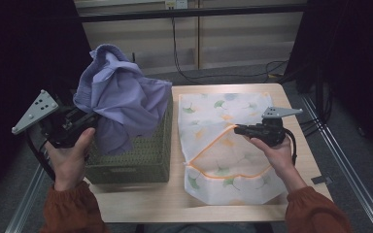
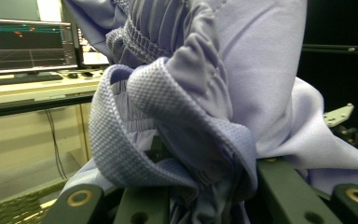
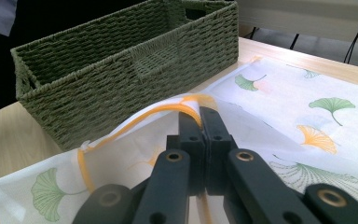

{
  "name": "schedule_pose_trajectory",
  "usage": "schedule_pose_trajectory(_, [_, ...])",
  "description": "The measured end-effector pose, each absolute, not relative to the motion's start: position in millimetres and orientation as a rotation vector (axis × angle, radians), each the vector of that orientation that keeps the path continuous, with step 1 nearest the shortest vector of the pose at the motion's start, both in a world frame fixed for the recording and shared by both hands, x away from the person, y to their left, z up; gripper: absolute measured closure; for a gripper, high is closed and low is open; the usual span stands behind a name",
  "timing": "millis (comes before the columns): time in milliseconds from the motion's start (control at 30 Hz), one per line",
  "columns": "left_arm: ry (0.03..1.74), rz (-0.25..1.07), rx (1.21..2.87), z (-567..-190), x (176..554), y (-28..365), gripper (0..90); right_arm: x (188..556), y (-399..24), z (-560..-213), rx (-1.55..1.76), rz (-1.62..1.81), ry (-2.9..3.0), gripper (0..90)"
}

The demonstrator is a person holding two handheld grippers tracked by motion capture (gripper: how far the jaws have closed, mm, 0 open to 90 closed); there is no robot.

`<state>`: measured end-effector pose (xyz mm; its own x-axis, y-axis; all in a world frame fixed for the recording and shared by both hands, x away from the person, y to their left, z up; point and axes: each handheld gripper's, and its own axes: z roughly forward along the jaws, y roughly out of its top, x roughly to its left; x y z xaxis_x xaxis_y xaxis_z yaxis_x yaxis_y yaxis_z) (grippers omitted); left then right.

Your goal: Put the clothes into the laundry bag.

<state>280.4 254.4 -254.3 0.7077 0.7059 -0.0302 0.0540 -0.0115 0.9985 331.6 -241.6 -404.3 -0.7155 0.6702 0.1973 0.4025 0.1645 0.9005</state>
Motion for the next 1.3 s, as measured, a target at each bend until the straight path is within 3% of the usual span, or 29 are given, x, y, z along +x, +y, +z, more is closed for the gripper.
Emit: schedule_pose_trajectory(1300, [0.41,0.386,1.667,-255.3,272.6,154.0,75.7,333.8,-241.4,-403.9,1.031,1.589,2.203,89.3])
